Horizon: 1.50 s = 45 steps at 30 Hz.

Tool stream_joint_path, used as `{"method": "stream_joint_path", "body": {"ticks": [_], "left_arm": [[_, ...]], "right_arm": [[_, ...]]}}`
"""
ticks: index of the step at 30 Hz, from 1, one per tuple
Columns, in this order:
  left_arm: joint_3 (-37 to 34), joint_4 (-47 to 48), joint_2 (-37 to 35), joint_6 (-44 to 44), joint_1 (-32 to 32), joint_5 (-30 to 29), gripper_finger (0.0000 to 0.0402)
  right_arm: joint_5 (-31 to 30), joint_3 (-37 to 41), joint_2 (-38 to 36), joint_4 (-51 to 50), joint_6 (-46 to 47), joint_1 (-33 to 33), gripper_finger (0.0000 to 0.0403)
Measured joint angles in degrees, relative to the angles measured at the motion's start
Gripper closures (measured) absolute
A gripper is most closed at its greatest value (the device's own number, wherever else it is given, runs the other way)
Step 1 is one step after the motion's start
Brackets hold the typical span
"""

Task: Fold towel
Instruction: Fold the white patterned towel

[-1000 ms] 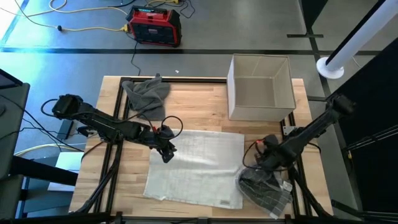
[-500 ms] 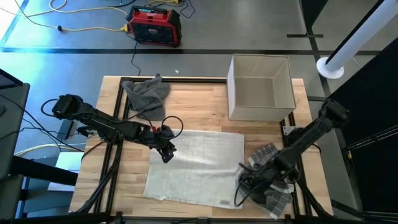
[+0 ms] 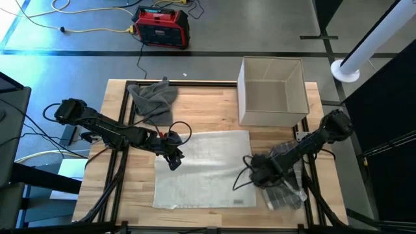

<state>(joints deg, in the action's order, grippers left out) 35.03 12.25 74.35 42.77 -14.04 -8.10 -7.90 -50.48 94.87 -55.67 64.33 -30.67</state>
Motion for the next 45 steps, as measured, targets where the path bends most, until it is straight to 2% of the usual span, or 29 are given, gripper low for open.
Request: {"method": "stream_joint_path", "body": {"ticks": [3, 6, 10, 12, 15, 21, 23, 30, 32, 36, 40, 42, 45], "left_arm": [[0.00, 0.13, 0.00, -0.06, 0.00, 0.00, 0.0303], [0.00, 0.17, 0.00, -1.63, -0.41, 0.60, 0.0303], [0.00, 1.68, -0.02, -3.36, -1.65, 6.36, 0.0303], [-0.02, 2.34, -0.04, -0.25, -1.97, 8.83, 0.0303], [-0.02, 1.22, -1.19, 4.40, -1.85, 10.26, 0.0303], [-0.02, 0.94, -7.37, 7.99, -1.95, 9.75, 0.0303], [-0.02, 1.83, -9.91, 8.14, -2.04, 9.43, 0.0303], [-0.02, 6.25, -16.53, 8.52, -3.59, 13.97, 0.0303], [-0.02, 8.75, -16.42, 10.64, -4.85, 13.30, 0.0303], [-0.82, 13.88, -13.34, 15.60, -7.55, 7.79, 0.0303], [-2.41, 12.42, -9.59, 20.08, -10.61, 3.66, 0.0303], [-3.05, 11.53, -7.34, 20.77, -12.10, 3.78, 0.0303], [-4.07, 11.91, -3.55, 21.82, -13.48, 7.21, 0.0303]], "right_arm": [[-4.08, 0.13, -0.04, -6.16, 1.35, 1.48, 0.0403], [-8.26, 2.21, -0.11, -6.72, 3.46, 3.90, 0.0403], [-7.15, 7.12, -0.22, -6.57, 6.58, 8.20, 0.0403], [-6.16, 8.53, -1.65, -6.90, 7.24, 9.26, 0.0403], [-7.17, 8.09, -7.12, -8.31, 7.22, 8.48, 0.0403], [-10.31, 3.10, -22.39, -8.20, 2.86, 6.00, 0.0403], [-9.85, 2.04, -25.80, -5.50, 0.64, 5.49, 0.0403], [-9.30, 1.67, -27.55, 15.48, -10.94, 2.76, 0.0403], [-9.00, 2.51, -25.03, 21.67, -14.71, 2.70, 0.0403], [-9.66, 4.91, -17.82, 29.30, -17.76, 3.74, 0.0403], [-9.36, 6.77, -10.10, 33.60, -17.75, 3.97, 0.0403], [-7.14, 7.05, -6.49, 36.14, -17.87, 3.65, 0.0403], [-2.63, 7.08, -1.46, 40.53, -18.20, 2.98, 0.0403]]}}
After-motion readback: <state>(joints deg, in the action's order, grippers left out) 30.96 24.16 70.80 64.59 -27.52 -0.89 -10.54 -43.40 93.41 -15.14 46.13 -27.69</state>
